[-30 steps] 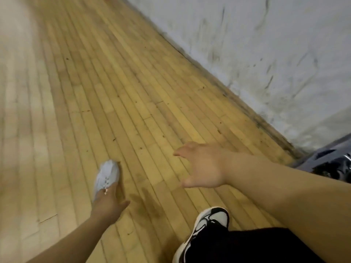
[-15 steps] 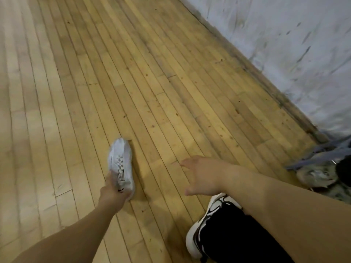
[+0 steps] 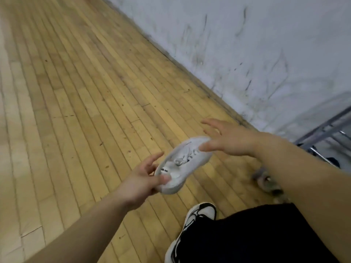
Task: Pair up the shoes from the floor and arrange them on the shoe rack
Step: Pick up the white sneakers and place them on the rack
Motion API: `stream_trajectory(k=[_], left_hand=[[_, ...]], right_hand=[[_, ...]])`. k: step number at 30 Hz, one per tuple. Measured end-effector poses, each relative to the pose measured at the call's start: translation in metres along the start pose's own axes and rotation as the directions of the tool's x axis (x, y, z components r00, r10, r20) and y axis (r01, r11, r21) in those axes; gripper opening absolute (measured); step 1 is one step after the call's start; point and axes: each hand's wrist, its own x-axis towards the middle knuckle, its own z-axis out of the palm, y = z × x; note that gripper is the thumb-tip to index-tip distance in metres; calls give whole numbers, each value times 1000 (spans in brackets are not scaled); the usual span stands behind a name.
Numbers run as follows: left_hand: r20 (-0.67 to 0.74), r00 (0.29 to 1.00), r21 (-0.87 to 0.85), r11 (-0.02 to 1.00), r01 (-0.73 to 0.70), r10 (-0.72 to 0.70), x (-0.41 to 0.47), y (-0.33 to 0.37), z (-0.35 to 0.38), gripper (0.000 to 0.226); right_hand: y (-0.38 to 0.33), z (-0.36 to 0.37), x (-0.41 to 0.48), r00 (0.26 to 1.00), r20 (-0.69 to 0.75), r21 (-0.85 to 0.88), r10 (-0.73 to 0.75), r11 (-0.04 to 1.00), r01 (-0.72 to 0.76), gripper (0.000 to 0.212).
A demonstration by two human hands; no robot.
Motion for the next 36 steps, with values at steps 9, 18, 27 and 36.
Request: stream_trajectory(k=[9,18,27,36], left_hand=[[643,732,40,945,-326,226,-40,160,225,78],[963,133,253,615,-747,-235,-130,96,516,76],[889,-149,-123,88,-989,-432,-259,-105,686,112],[874,153,217,89,-972,-462,-217,-179,738,88]], right_hand=[[142,-58,-292,839,-516,-138,173,950,-281,120],[222,117,-579,256,-766,485,590,791,-374,118],[281,354,-699,-108,-349,932,931,332,-146,131],[355,630,-686,-205,394,826,896,-443,-348,175]])
